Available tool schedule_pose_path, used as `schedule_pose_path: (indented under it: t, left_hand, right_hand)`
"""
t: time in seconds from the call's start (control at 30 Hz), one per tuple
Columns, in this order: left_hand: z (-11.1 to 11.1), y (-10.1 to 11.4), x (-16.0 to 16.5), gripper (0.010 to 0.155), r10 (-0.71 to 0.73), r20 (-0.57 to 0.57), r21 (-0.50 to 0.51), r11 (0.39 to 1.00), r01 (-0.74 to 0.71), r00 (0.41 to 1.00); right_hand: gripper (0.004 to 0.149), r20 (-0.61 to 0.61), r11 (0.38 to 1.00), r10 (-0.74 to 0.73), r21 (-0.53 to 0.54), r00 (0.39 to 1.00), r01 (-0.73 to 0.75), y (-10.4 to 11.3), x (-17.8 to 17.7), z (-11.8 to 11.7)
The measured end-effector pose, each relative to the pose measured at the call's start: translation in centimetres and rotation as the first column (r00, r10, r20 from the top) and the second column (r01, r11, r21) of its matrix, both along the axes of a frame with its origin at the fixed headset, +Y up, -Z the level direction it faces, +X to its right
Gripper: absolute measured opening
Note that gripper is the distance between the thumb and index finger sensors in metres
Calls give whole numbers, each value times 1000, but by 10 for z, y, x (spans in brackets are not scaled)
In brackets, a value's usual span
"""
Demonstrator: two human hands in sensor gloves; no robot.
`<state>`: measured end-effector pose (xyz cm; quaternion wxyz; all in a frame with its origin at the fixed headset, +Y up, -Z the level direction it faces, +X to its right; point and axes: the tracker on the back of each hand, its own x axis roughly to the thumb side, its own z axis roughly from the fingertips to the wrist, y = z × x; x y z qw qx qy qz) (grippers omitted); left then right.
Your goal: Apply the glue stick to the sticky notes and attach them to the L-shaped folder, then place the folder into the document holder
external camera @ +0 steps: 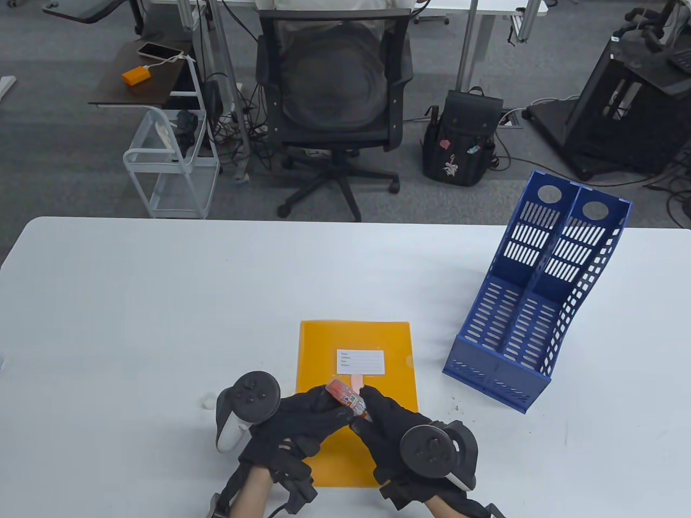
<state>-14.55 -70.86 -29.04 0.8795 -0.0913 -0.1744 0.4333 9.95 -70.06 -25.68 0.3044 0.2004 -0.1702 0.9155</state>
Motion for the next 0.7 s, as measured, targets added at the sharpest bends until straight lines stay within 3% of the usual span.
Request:
schedule_pose_path:
  t: [0.13,0.27,0.47,0.57,0.7]
  left_hand:
    - [4,9,-22,65,-212,-171,68,972,227,962]
    - [4,9,-46,62,-343,-366,40,923,383,865]
    - [2,0,-76,70,-467,-547,-118,865,488,695]
    - [-2,-12,-86,73,-555,-560,-258,822,508,615]
    - [-8,-27,-96,71,-600,-552,-363,798,482,578]
  right_hand:
    - [64,8,999,-32,-40,999,32,-4,5,-5]
    - [63,17,999,2,-46,1000,-1,-8,6,-8]
    - [63,7,999,29,-40,1000,-28,-9,4,-8]
    - [63,2,998,49,-33,999,-49,-9,2,-7]
    - [63,-2,997,69,-25,998,-69,-10,0,-6]
